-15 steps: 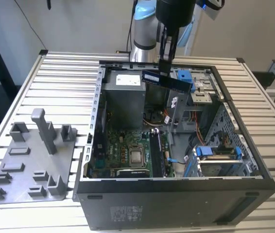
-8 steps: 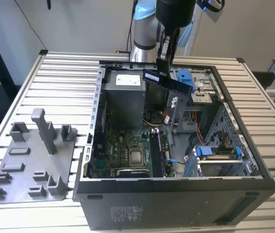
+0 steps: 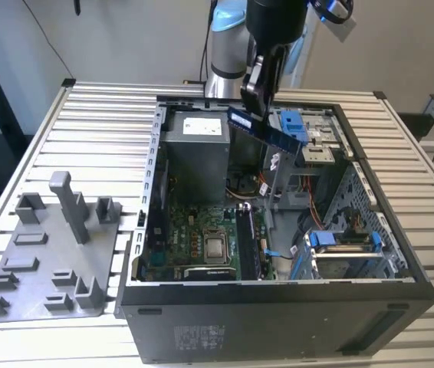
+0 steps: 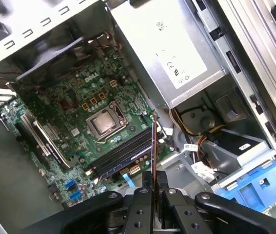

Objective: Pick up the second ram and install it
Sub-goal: 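Insert the second ram into the second slot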

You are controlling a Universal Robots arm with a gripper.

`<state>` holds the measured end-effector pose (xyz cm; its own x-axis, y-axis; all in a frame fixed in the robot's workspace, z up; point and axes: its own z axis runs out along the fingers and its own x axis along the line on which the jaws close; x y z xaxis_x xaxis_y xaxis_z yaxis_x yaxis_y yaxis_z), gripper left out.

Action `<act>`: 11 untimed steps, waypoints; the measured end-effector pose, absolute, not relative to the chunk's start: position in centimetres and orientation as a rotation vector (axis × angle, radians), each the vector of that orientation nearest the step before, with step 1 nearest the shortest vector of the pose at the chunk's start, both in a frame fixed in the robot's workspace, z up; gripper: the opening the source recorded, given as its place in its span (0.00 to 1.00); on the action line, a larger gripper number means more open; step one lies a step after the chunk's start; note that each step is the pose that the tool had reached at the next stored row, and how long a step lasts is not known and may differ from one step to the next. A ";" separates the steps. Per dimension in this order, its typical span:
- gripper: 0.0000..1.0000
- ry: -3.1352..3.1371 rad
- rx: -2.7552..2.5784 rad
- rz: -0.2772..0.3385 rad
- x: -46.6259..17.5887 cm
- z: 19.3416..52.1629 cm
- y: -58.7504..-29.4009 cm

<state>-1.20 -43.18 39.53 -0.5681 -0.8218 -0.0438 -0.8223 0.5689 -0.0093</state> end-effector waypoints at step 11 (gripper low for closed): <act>0.14 2.866 -1.176 0.012 -1.2 39.5 -43.2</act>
